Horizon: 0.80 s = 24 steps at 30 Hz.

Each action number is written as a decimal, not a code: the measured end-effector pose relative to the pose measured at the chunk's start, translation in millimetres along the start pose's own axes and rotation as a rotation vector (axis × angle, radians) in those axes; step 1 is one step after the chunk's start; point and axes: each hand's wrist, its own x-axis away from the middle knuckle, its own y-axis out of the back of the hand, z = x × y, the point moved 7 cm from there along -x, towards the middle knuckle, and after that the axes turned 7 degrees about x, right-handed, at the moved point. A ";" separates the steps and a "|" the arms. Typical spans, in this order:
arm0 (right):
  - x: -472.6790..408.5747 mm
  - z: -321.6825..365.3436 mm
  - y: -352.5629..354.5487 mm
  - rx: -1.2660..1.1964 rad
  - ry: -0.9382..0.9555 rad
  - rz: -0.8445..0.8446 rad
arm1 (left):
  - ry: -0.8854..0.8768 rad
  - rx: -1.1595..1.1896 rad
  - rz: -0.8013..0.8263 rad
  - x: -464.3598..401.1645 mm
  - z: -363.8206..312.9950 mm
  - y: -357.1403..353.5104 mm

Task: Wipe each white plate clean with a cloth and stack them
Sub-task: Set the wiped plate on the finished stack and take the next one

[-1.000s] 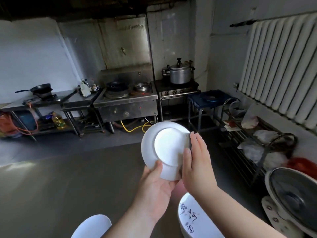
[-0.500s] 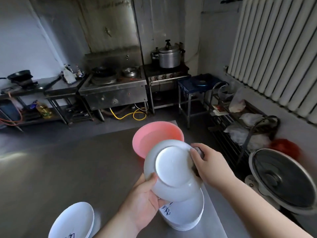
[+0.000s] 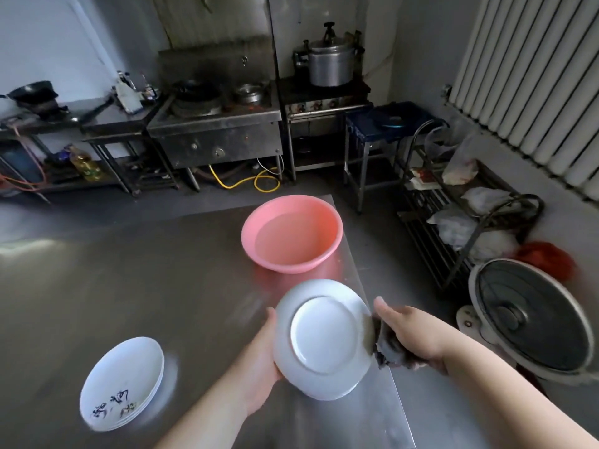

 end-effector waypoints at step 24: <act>-42.9 -9.3 -12.0 0.498 0.001 -0.428 | -0.011 -1.312 -0.349 -44.6 13.2 47.1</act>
